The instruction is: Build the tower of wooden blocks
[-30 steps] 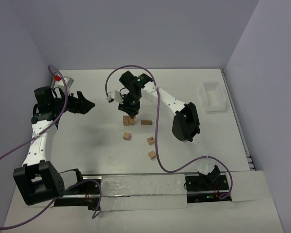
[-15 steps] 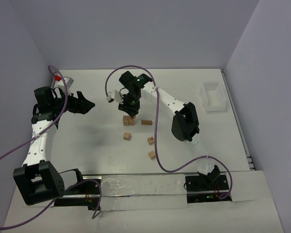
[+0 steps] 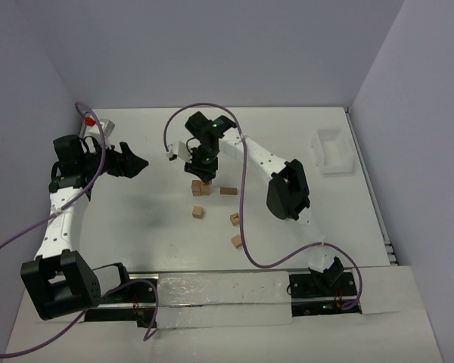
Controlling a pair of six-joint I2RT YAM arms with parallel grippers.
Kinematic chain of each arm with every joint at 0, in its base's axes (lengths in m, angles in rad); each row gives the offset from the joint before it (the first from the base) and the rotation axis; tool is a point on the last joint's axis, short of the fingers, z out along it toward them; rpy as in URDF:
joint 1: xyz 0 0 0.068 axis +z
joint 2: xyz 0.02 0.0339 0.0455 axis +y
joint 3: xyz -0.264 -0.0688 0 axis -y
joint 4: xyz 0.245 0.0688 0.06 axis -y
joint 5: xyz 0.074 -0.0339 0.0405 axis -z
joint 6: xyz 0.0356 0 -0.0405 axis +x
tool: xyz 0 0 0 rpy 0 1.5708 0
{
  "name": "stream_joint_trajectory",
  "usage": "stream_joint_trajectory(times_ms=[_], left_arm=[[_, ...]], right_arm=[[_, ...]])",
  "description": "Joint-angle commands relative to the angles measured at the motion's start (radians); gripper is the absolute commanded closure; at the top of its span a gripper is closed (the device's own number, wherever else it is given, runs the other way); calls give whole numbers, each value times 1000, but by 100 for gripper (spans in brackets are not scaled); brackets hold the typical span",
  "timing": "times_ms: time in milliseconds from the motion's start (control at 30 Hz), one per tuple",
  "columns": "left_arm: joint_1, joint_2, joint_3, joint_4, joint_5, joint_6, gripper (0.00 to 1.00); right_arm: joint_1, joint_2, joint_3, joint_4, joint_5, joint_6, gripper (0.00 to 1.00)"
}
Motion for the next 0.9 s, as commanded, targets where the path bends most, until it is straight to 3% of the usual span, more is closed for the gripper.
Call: stream_joint_trajectory(times_ms=[0,867], left_arm=[[9,1,19,43,31,8,1],[8,2,20,46,33,10,1]], right_arm=[[12,11,57,-10,-10,9,97],[30,23,70,-16,-10,13,92]])
